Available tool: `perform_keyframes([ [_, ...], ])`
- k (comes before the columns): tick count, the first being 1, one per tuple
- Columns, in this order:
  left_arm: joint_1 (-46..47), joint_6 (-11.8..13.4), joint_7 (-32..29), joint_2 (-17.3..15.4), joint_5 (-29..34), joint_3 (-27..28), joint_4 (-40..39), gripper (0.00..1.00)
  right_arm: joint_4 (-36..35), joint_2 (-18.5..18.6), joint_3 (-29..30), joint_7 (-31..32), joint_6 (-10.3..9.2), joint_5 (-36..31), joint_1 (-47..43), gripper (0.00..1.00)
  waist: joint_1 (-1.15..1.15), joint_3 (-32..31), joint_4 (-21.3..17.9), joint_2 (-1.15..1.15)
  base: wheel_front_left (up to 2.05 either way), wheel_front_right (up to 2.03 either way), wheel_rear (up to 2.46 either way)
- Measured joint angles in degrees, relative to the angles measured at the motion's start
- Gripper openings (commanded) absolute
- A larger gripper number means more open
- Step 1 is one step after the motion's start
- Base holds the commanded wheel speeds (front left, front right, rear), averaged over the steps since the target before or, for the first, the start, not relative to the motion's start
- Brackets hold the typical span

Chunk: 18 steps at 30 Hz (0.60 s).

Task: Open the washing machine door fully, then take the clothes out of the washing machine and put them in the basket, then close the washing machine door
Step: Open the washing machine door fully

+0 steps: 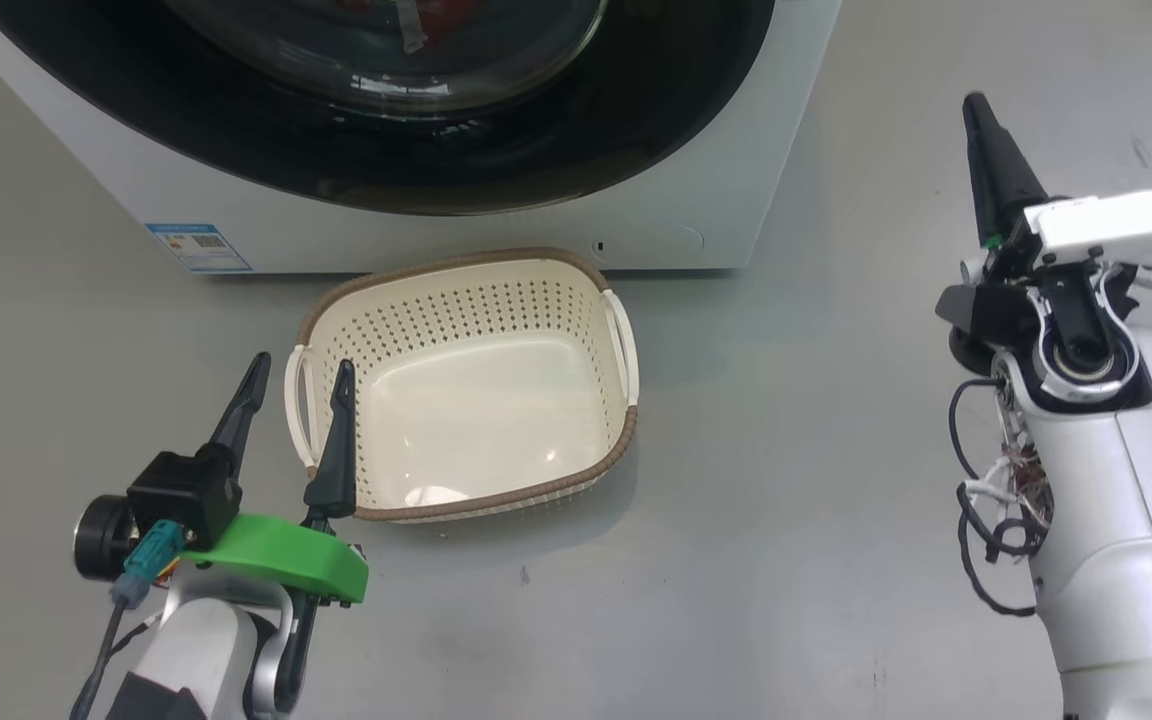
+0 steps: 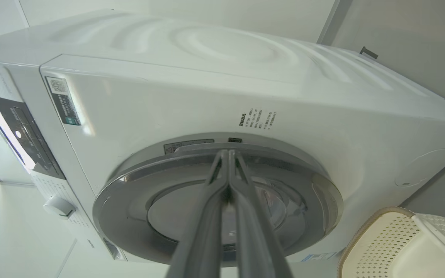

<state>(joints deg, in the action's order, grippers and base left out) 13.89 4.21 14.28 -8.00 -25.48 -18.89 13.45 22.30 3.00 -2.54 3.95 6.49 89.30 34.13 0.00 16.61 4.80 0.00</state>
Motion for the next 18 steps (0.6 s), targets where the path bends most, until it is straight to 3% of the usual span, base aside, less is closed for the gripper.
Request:
perform_keyframes([
  [5, 1.9, -0.5, 0.0, 0.3, 0.4, 0.0, -0.5, 1.0, 1.2, 1.6, -0.4, 3.2, -0.26, 0.5, 6.2, 0.0, 0.0, 3.0, 0.7, 0.0, 0.0, 0.0, 0.0],
  [18, 6.2, -1.6, 0.2, 2.1, 1.6, -0.4, -1.1, 1.0, 5.1, 4.7, -3.0, 9.5, -3.28, 0.6, 20.6, 0.0, 0.0, 9.1, 3.6, 0.0, 0.0, 0.0, 0.0],
])
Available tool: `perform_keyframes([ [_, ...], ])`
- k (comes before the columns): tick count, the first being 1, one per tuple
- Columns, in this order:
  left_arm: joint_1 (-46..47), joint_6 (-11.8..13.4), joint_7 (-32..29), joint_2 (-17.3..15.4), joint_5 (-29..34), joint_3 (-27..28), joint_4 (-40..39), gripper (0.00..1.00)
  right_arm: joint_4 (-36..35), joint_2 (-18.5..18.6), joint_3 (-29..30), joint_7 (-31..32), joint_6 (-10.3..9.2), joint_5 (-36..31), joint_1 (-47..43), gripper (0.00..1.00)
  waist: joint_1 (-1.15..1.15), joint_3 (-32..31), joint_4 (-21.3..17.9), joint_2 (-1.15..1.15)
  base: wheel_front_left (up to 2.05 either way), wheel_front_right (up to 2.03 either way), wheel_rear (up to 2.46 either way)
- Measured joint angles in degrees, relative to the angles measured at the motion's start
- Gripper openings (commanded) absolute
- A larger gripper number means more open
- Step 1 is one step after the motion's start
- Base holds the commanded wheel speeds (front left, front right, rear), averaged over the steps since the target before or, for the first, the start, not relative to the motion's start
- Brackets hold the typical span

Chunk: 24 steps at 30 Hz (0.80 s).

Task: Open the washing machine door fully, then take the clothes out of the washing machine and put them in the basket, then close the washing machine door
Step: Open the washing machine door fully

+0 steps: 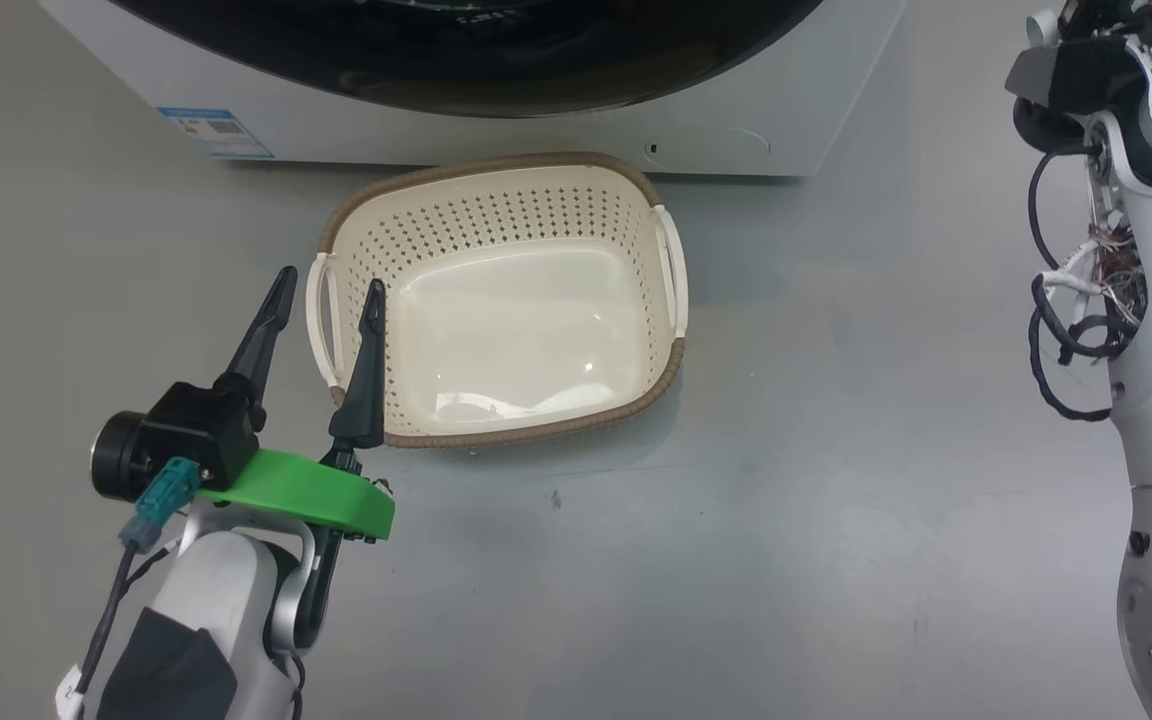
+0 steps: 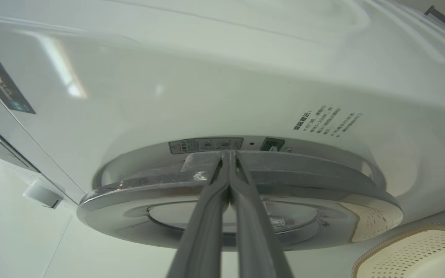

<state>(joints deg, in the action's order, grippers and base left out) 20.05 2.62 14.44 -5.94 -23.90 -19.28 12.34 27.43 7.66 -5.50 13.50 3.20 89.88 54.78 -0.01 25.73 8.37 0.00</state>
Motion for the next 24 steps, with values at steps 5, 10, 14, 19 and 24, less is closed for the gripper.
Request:
perform_keyframes([
  [5, 1.2, -0.9, 0.0, 0.7, 0.4, -0.4, 0.0, 1.0, 2.2, 0.2, -1.2, 1.9, -0.92, -0.7, 3.7, 0.0, 0.0, 1.6, 1.4, 0.0, 0.0, 0.0, 0.0],
  [10, 2.3, -1.4, 0.0, 1.4, 0.6, -0.9, 0.0, 1.0, 4.5, 0.2, -1.3, 2.5, -1.42, -0.7, 6.8, 0.0, 0.0, 2.8, 2.8, 0.0, 0.0, 0.0, 0.0],
  [14, 2.6, -1.9, 0.0, 1.7, 1.0, -1.0, 0.1, 1.0, 6.3, 0.4, -1.2, 2.9, -1.87, -0.7, 8.8, 0.0, 0.0, 3.6, 3.9, 0.0, 0.0, 0.0, 0.0],
  [19, 3.0, -2.0, 0.0, 2.1, 1.3, -1.0, 0.2, 1.0, 8.4, 1.1, -0.7, 3.5, -1.92, -0.7, 11.3, 0.0, 0.0, 4.4, 4.9, 0.0, 0.0, 0.0, 0.0],
  [24, 3.3, -2.4, 0.0, 2.4, 1.7, -0.7, 0.4, 1.0, 10.8, 1.6, -0.7, 5.6, -1.91, 0.2, 12.3, 0.0, 0.0, 4.8, 5.5, 0.0, 0.0, 0.0, 0.0],
])
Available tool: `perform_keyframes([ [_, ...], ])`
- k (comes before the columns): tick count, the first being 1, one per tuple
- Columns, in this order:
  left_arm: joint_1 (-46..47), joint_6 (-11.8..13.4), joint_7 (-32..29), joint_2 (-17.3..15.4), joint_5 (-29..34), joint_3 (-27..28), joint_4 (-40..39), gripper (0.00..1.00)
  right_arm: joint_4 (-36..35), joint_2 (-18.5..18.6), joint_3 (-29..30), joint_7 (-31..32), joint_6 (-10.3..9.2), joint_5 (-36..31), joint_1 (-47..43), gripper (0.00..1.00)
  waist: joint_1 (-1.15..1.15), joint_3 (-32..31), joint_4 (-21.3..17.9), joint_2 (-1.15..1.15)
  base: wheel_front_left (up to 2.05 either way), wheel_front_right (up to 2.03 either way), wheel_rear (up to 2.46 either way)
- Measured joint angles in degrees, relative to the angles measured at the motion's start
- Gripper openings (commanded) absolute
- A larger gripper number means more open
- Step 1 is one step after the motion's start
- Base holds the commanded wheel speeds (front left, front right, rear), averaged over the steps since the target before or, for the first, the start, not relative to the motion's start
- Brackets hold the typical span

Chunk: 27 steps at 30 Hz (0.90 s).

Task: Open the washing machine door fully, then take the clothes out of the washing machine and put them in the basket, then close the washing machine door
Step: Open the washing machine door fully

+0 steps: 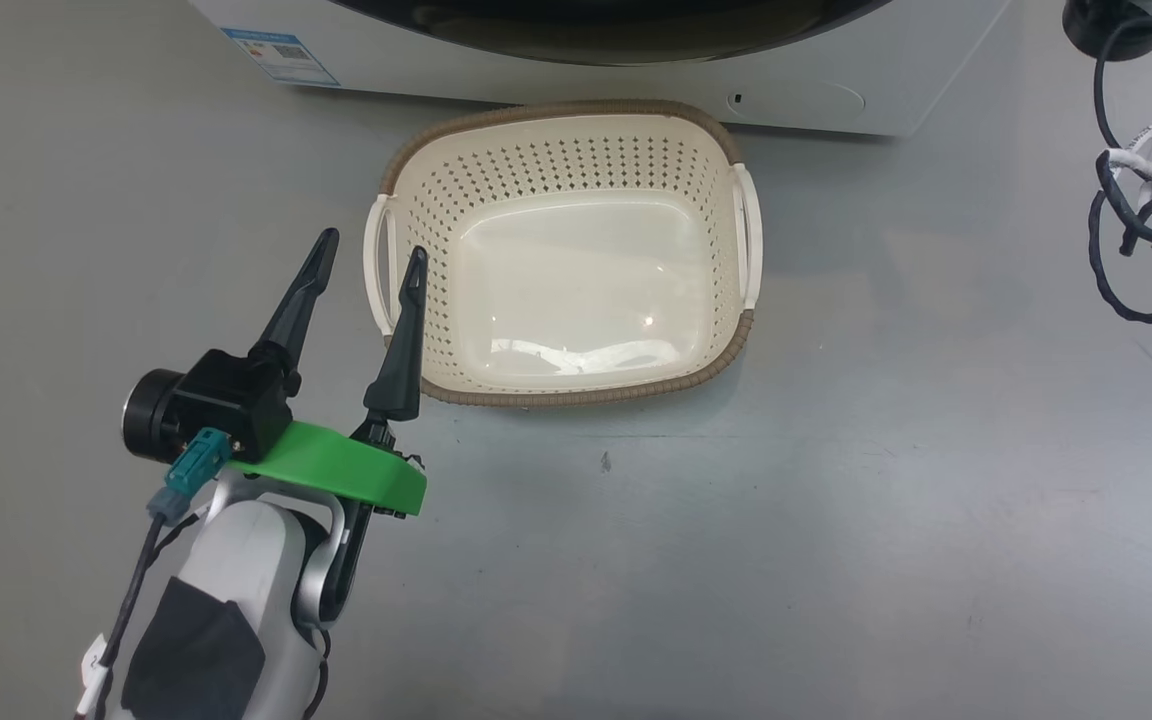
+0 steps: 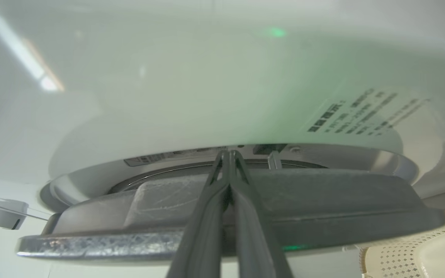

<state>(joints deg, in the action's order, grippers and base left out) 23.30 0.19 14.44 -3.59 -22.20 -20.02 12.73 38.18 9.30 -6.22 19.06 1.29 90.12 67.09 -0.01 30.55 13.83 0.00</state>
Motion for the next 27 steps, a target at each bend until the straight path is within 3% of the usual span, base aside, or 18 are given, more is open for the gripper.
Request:
perform_keyframes([
  [27, 0.4, -0.6, 0.0, 1.0, 0.7, 1.4, 1.4, 1.0, 5.8, 3.2, 0.2, 15.8, 2.18, 6.7, 1.6, 0.0, 0.0, -0.5, 0.1, 0.0, 0.0, 0.0, 0.0],
])
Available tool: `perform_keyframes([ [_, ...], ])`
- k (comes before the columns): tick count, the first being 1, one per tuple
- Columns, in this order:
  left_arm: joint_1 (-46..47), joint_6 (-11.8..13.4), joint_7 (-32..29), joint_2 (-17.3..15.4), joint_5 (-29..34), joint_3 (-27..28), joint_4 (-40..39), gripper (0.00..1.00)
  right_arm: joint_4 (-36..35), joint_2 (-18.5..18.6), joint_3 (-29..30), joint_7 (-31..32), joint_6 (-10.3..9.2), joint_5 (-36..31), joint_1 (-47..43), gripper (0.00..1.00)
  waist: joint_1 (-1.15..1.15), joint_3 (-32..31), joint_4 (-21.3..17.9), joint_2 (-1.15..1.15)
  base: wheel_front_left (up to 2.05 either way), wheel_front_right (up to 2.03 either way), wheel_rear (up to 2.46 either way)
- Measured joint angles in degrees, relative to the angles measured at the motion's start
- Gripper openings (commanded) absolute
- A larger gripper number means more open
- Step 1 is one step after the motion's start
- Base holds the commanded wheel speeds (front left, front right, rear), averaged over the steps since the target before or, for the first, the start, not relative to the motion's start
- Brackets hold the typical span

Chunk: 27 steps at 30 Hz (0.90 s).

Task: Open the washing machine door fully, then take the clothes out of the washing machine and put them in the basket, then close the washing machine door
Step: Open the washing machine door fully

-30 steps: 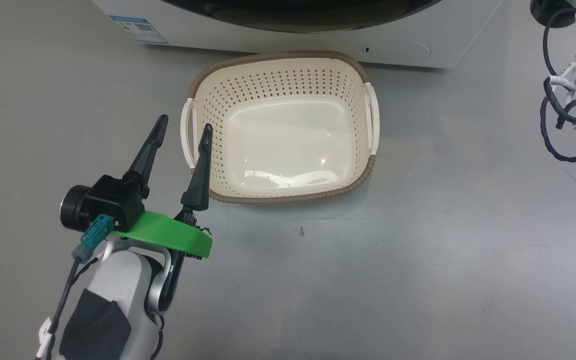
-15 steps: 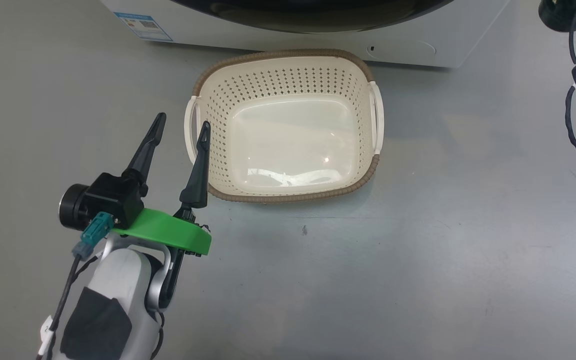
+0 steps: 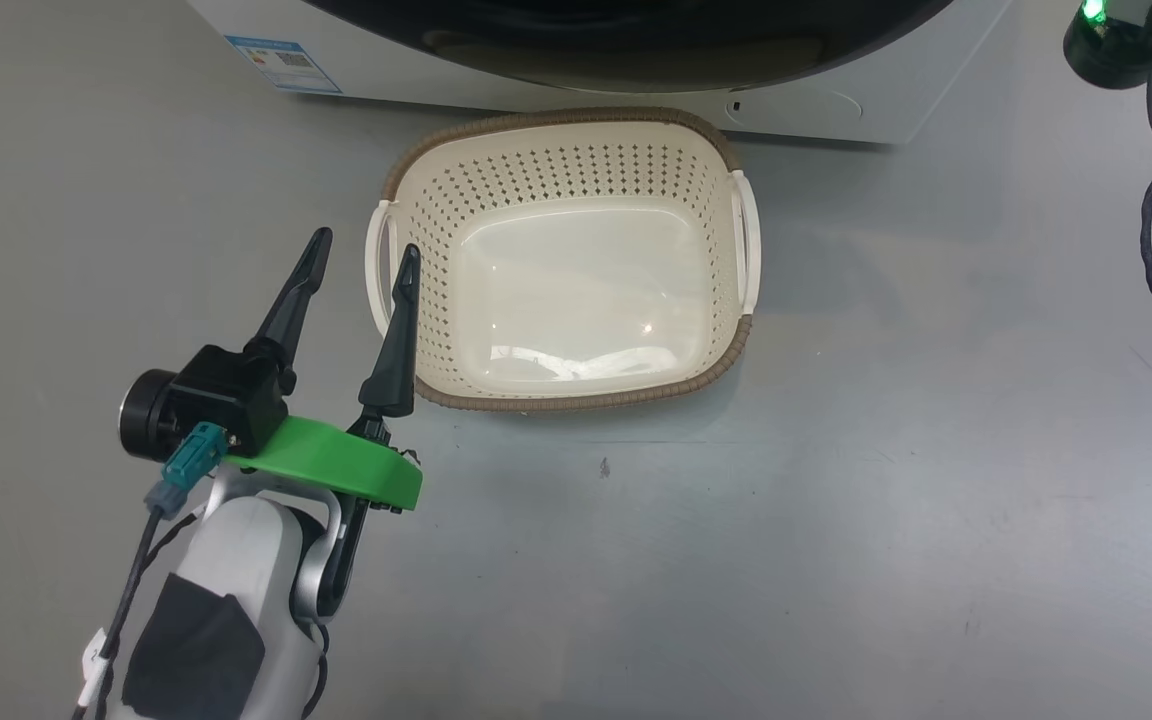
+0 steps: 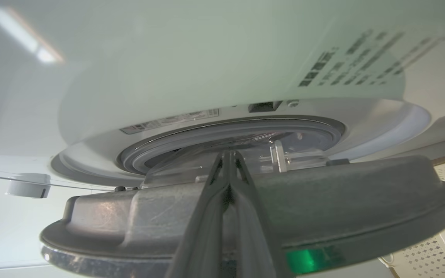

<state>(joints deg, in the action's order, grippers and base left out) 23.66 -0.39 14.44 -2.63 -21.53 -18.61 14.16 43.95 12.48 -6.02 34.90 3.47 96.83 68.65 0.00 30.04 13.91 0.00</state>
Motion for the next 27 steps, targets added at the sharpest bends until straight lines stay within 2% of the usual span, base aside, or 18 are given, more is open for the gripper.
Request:
perform_keyframes([
  [15, -0.1, -0.2, 0.0, 0.2, 1.5, 1.3, 2.2, 1.0, 1.4, -1.0, -1.6, 7.3, 2.45, 2.0, -4.3, 0.0, 0.0, -3.0, -1.1, 0.0, 0.0, 0.0, 0.0],
  [27, -1.8, -0.5, 0.0, 0.3, 1.5, 1.7, 4.5, 1.0, 2.1, -3.8, -3.7, 11.8, 3.01, 2.5, -11.6, 0.0, 0.0, -7.2, -2.2, 0.0, 0.0, 0.0, 0.0],
])
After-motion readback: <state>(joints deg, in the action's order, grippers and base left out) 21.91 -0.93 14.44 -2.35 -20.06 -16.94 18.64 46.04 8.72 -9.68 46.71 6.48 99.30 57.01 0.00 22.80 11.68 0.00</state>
